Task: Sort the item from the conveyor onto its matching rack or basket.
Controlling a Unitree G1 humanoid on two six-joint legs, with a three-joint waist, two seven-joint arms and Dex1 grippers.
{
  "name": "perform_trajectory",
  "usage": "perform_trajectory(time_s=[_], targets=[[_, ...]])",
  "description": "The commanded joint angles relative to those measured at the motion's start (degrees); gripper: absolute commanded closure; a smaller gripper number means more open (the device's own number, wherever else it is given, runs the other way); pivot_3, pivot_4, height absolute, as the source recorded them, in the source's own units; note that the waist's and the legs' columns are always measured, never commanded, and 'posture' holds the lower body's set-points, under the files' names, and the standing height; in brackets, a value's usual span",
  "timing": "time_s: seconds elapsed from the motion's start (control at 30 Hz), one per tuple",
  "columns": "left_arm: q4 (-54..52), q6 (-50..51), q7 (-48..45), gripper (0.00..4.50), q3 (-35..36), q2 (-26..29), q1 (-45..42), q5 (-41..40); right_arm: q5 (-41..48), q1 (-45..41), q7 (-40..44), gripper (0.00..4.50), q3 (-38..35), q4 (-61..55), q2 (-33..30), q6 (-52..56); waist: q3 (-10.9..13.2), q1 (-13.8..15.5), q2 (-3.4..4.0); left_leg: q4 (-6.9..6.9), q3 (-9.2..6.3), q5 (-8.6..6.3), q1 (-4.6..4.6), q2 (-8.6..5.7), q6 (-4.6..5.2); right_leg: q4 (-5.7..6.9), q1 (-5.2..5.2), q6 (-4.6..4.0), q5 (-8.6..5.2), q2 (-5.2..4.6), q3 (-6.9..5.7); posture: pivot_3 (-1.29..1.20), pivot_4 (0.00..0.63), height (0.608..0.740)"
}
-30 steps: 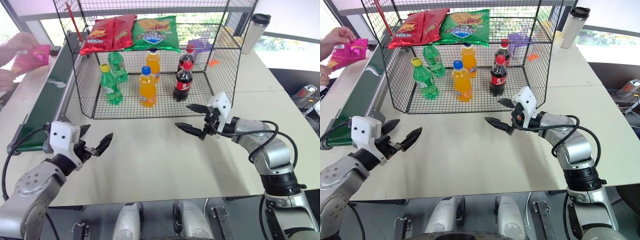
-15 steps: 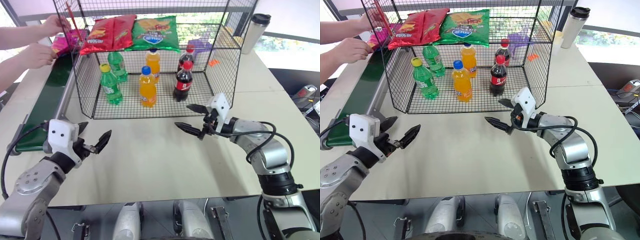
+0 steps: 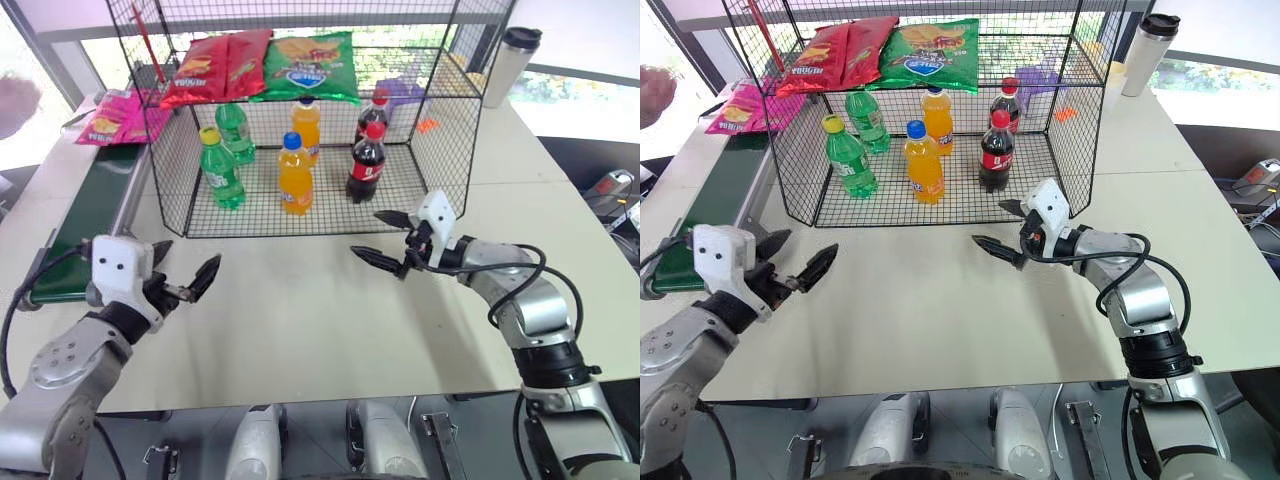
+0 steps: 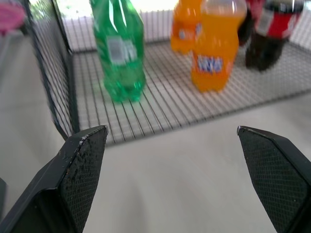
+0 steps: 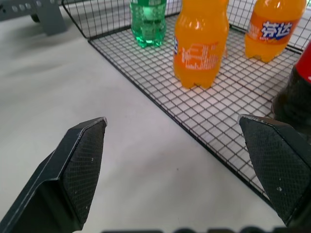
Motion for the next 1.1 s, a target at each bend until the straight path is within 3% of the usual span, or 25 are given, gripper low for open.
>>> perform_trajectory(time_s=[0.03,0.17,0.27,0.37,0.57,1.1], targets=[[-1.4,-0.5,-2.4,0.06,11.5,10.9,0.3,5.4,10.5,-4.8,0.1,0.00,-4.6,-5.6,2.2,7.3,0.0,-0.4,-0.02,0.00,0.00,0.00,0.01,0.01,0.00,0.02,0.00,0.00,0.01,0.03,0.00,0.00,0.150,0.740],[6.0,-13.4,-8.4,0.06,13.4,26.0,12.0,28.8,14.7,-9.7,0.4,0.00,-3.0,-7.3,5.1,11.0,0.0,-0.5,0.13,-0.21,0.09,-0.02,0.14,0.08,0.03,0.04,-0.10,-0.05,0.00,0.12,0.07,0.00,0.150,0.740],[12.4,-24.4,-7.5,0.06,11.3,31.9,19.2,45.1,9.8,-11.9,2.6,0.00,2.0,-6.0,5.3,7.2,0.0,0.0,0.15,-0.33,0.17,-0.04,0.19,0.08,0.01,-0.05,-0.11,-0.08,-0.02,0.05,0.09,0.00,0.150,0.740],[15.5,-28.8,-5.5,0.06,8.7,33.2,21.6,55.3,5.8,-13.3,4.7,0.00,6.1,-5.3,4.6,3.9,0.0,0.0,0.16,-0.33,0.23,-0.05,0.14,0.06,-0.02,-0.15,-0.16,-0.09,-0.02,-0.13,0.07,0.00,0.150,0.740],[18.2,-31.8,-5.0,0.06,5.0,30.8,19.3,64.2,4.6,-13.9,6.9,0.00,7.2,-6.7,3.0,3.4,0.0,-0.1,0.14,-0.16,0.36,-0.04,-0.75,0.08,0.00,-0.17,-0.84,-0.11,0.08,-0.40,0.11,0.00,0.150,0.740],[22.2,-32.3,-5.1,0.06,0.0,23.9,11.9,73.1,3.6,-12.0,5.1,0.00,6.1,-7.6,1.7,3.9,-0.1,-0.2,0.12,-0.10,0.35,-0.03,-0.66,0.10,0.03,0.02,-0.83,0.16,0.25,-0.10,0.06,0.00,0.150,0.740]])
